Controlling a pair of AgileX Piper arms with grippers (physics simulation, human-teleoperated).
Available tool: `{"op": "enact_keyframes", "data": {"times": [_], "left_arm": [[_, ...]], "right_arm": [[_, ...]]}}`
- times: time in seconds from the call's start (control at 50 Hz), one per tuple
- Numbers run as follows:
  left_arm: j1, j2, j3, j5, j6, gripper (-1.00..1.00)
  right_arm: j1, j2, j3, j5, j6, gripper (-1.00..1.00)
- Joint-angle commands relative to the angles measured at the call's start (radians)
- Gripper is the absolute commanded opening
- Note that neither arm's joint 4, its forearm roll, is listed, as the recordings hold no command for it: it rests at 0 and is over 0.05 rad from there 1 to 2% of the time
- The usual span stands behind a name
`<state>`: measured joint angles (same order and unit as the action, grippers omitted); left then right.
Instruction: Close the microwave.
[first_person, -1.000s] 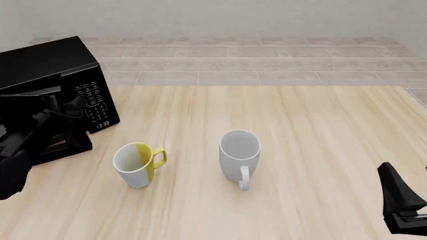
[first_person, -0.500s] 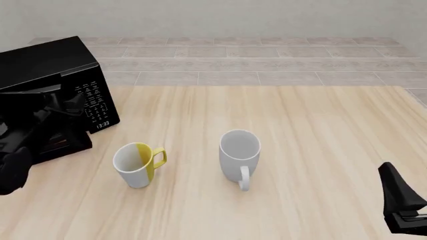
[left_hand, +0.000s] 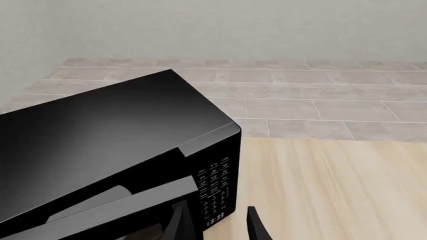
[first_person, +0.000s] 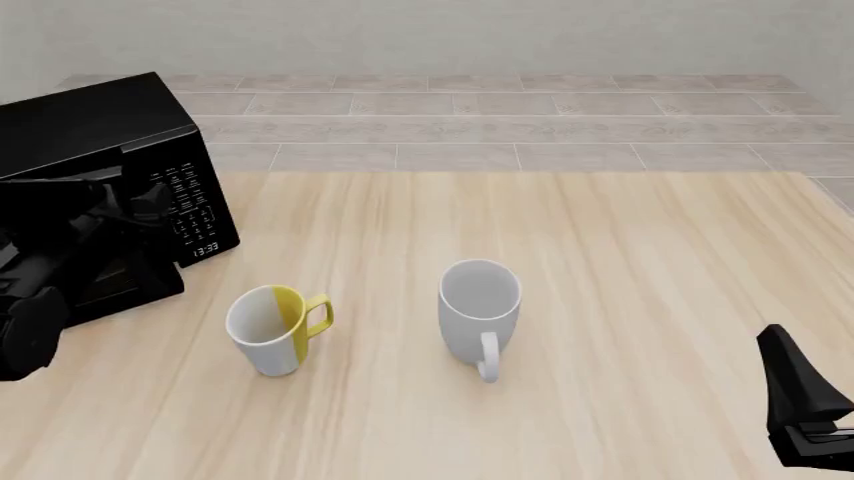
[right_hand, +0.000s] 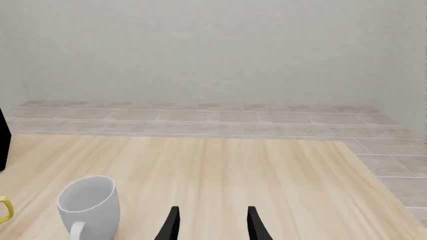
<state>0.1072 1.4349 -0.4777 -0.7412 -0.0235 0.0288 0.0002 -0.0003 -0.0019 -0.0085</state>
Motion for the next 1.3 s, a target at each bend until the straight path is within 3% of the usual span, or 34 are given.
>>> {"op": "enact_keyframes", "data": {"times": [0.02, 1.3], "left_arm": [[0.007, 0.094, 0.012, 0.021, 0.013, 1.0], [0.003, 0.103, -0.021, 0.053, 0.001, 1.0]], "right_arm": [[0.002, 0.0, 0.0, 0.001, 0.0, 1.0], [0.004, 0.0, 0.0, -0.004, 0.008, 1.0]]}}
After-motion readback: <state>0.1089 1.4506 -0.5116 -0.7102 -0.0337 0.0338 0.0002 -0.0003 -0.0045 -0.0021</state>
